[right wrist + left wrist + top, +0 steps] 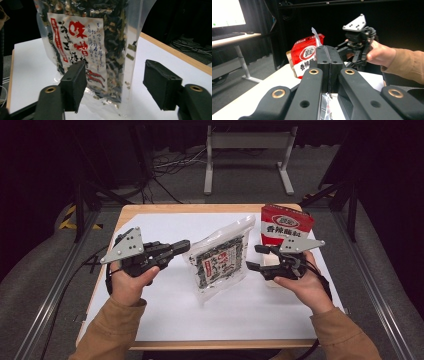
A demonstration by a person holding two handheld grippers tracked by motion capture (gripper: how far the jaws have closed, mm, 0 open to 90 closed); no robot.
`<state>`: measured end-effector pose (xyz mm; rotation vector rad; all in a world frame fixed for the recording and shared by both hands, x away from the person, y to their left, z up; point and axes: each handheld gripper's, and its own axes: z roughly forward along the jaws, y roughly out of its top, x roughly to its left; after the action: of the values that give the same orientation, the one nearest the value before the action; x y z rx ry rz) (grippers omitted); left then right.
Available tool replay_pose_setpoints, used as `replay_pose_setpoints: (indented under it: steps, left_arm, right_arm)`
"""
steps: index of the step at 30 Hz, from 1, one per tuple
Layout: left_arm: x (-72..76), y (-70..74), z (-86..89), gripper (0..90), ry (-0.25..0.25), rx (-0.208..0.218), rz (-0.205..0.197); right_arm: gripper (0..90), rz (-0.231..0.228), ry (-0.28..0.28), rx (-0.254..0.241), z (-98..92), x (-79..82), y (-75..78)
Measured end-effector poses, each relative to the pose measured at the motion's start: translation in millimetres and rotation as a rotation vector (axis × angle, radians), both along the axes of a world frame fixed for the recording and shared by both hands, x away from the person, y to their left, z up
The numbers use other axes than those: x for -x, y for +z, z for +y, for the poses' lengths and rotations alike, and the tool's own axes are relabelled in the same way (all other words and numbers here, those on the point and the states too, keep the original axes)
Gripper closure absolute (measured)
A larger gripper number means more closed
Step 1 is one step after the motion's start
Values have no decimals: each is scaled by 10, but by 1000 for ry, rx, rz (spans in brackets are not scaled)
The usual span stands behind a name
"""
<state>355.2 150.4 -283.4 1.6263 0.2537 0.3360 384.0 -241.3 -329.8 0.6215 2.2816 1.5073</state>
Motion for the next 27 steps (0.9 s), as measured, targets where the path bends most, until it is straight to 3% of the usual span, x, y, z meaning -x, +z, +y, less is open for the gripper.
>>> replay_pose_setpoints:
  steps: [6, 14, 22, 25, 27]
  left_arm:
    - [12, 10, -3, 900, -13, 0, 2]
    - [31, 14, -34, 900, -33, 2, 2]
    - [40, 10, -52, 900, -41, 5, 4]
    - [36, 5, -48, 900, -42, 9, 8]
    - [33, 2, -42, 900, -41, 10, 12]
  right_arm:
    - [322, -9, 25, 16, 30, -123, 75]
    - [303, -16, 62, 28, 96, -194, 182]
    - [304, -34, 126, 70, 214, -204, 275]
    - [326, -38, 147, 76, 245, -198, 289]
    - [430, -38, 202, 91, 291, -184, 308]
